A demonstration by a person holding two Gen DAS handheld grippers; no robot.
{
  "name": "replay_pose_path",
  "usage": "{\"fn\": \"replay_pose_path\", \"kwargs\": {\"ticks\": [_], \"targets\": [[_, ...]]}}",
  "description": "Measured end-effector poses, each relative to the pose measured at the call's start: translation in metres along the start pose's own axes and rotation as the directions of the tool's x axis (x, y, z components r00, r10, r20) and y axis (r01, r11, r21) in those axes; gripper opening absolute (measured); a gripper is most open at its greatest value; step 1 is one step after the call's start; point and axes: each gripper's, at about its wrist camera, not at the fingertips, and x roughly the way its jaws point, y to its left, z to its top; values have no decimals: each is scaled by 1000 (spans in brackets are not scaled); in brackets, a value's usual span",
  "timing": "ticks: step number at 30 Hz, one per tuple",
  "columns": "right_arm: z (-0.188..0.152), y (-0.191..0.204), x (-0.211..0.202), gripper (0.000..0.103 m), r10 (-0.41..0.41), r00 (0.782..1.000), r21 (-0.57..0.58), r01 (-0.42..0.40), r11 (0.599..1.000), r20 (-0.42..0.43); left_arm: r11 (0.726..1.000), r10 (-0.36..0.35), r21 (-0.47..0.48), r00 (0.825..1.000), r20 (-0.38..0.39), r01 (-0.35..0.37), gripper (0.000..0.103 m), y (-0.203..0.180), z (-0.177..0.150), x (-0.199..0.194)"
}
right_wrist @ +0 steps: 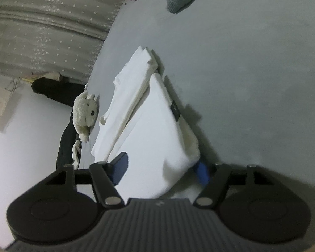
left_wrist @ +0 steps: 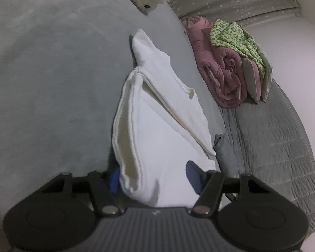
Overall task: Fold clothes
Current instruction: 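Close both grippers on the shirt's side edge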
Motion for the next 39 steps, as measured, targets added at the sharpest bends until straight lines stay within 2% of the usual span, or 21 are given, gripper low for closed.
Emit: {"fn": "replay_pose_path", "kwargs": {"ticks": [2, 5, 6, 9, 10, 15, 20, 25, 33, 39], "targets": [[1, -3, 2, 57, 10, 1000, 12, -9, 1000, -11, 1000, -2, 2, 1000, 1, 2, 56, 0, 0, 2], [4, -7, 4, 42, 24, 999, 31, -23, 999, -26, 1000, -2, -1, 1000, 3, 2, 47, 1, 2, 5], [4, -9, 5, 38, 29, 999, 37, -28, 999, -31, 1000, 1, -8, 1000, 4, -1, 40, 3, 2, 6], [6, -12, 4, 17, 51, 998, 57, -49, 997, -37, 999, 9, -50, 1000, 7, -8, 16, 10, 2, 8], [5, -13, 2, 12, 62, 998, 64, -59, 996, -34, 998, 9, -68, 1000, 9, -9, 12, 13, 2, 9], [4, -17, -6, 10, 115, 993, 100, -113, 988, -17, 992, -15, -124, 999, 46, 20, 9, 14, 2, 4], [3, -10, -19, 9, 186, 982, 74, -186, 980, 17, 989, -48, -136, 995, 89, 60, 8, 8, 1, -6], [-2, -8, -25, 9, 206, 978, 72, -206, 976, 14, 988, -71, -132, 992, 103, 85, 8, 4, -7, -14], [-15, -1, -36, 9, 212, 977, 40, -211, 977, -15, 989, -109, -93, 991, 76, 116, 7, -1, -24, -33], [-34, 0, -45, 9, 202, 978, 9, -202, 979, -54, 988, -144, -59, 989, 23, 145, 7, 2, -41, -48]]}}
